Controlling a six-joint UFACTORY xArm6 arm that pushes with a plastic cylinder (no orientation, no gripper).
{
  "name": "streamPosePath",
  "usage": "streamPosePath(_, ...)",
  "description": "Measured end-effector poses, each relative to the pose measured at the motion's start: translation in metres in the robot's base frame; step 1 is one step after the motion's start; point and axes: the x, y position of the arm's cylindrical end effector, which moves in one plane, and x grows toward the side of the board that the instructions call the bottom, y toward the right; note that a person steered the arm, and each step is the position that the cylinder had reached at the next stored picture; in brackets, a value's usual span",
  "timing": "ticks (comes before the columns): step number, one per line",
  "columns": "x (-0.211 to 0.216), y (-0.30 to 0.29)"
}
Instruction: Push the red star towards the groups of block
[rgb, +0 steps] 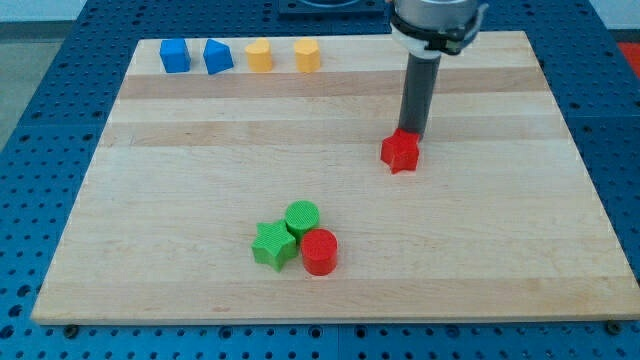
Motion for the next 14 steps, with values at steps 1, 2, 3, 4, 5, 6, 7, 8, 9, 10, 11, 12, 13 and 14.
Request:
streamPosePath(1, 0.024, 0.0)
streamPosePath(2, 0.053, -0.006)
streamPosePath(3, 0.075, -0.013)
streamPosePath(4, 0.079, -0.024)
streamPosePath(5, 0.076, -0.031)
streamPosePath(6, 0.068, -0.042)
streamPosePath(7, 0.052, -0.048)
streamPosePath(8, 0.038, -0.059)
streamPosePath(9, 0.043, -0.068)
streamPosePath(10, 0.061, -0.068)
streamPosePath(11, 0.079, -0.069)
streamPosePath(12, 0.093, -0.069)
streamPosePath(13, 0.108, -0.069)
streamPosePath(14, 0.115, -0.07)
